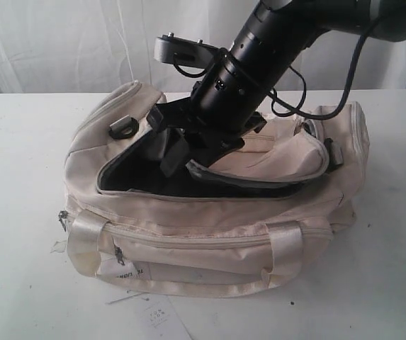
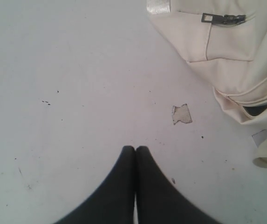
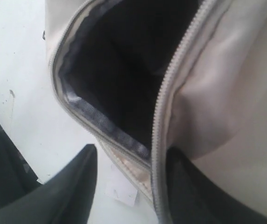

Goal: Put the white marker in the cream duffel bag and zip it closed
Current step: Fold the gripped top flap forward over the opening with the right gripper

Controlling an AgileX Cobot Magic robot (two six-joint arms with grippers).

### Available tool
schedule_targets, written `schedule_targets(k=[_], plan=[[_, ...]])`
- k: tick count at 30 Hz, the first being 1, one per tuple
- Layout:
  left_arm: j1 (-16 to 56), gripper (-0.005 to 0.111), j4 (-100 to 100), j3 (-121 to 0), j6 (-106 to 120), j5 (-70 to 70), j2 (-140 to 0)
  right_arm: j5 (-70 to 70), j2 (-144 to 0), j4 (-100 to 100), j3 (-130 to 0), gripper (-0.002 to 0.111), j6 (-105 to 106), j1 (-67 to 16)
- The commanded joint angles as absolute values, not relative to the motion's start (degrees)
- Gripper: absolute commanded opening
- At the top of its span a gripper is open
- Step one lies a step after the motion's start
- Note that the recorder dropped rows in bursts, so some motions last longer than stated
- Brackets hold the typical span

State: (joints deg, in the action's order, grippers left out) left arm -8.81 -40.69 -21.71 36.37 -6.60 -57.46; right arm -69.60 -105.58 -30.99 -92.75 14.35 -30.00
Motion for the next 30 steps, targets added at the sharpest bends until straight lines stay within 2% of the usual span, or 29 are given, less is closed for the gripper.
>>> schedule_targets(k=[1, 11, 19, 25, 28, 30], plan=[[-8.50, 0.000, -41.03, -21.37, 36.34, -7.27, -57.45, -69.96, -103.03, -31.30, -92.48, 0.044, 11.54, -30.20], [-8.50, 0.000, -41.03, -21.37, 36.34, -6.80, -57.45, -69.96, -98.72, -29.27, -92.48, 0.044, 11.14, -30.20], [-8.50, 0.000, -41.03, -21.37, 36.34, -4.77, -57.45, -69.96, -100.37, -10.20, -92.38, 0.044, 8.57, -30.20], [-8.50, 0.000, -41.03, -21.37, 36.34, -4.49, -57.45, -69.96, -100.37, -7.41, -92.38, 0.044, 8.81, -30.20], [-8.50, 0.000, -41.03, -21.37, 35.96, -4.50, -57.45, -62.12, -100.48, -2.87, -92.38, 0.036, 5.25, -30.20], [-8.50, 0.000, -41.03, -21.37, 35.90, -4.61, -57.45, -55.11, -100.74, -1.00, -92.38, 0.023, -1.84, -30.20]])
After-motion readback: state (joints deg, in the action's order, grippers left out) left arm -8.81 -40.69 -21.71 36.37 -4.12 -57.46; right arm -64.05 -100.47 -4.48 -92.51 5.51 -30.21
